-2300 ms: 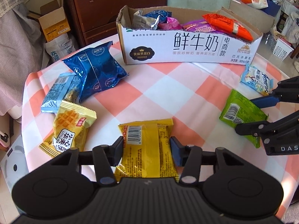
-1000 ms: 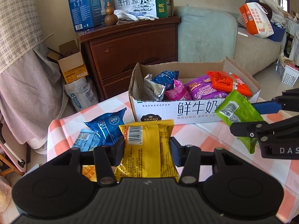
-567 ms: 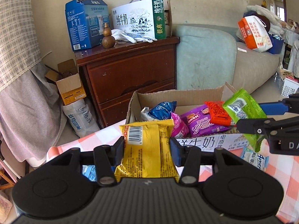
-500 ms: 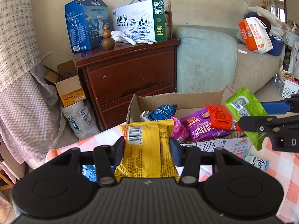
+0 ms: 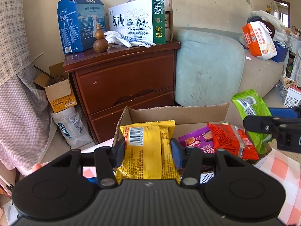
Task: Organize snacks
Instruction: 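Carry both bags into the box and open both grippers, then grasp white wafer bag with right gripper while left gripper approaches blue foil bag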
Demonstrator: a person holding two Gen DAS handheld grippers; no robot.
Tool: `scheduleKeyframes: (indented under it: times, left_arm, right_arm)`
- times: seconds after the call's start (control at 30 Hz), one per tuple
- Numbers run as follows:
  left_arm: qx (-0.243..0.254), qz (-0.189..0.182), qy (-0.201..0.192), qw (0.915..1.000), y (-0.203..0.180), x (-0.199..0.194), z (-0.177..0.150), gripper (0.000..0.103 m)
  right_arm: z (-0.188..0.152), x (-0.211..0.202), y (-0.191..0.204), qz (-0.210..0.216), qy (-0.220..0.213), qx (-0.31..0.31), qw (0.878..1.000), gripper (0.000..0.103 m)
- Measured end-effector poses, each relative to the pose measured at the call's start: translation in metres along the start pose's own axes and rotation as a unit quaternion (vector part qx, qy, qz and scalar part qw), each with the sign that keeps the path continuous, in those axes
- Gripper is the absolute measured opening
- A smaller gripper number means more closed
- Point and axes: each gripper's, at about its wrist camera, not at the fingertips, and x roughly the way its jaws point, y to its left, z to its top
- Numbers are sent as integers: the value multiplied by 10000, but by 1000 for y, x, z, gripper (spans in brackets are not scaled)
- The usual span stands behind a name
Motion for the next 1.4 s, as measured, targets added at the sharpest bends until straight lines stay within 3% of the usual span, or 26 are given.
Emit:
scheduleKeyframes:
  times: [0.33,0.4,0.43,0.47,0.9,1.2,1.4]
  left_arm:
    - [-232,-113,131,9996,-5,38,13,51]
    - [-323,-81,202,9992,-5,44,13,67]
    - [-415,-23,194,9989,-5,44,12,76]
    - [-477,9,171,9987,-3,44,12,79]
    - [-536,32,160,9984,12,9,7,82]
    - [-553,70,248,9981,20,-24,-19,82]
    - [-806,41,420,9959,25,-36,-40,83]
  right_arm:
    - [10,32,-14,-186,-24,522,9985,52]
    - [10,40,-16,-281,2,625,9977,55]
    - [10,43,-17,-371,45,676,9970,64]
    - [10,46,-19,-434,59,734,9963,68]
    - [6,26,-29,-236,206,682,9972,74]
    - [-15,-1,-41,-149,623,464,9969,82]
    - [-37,-3,-43,51,1136,82,9935,82]
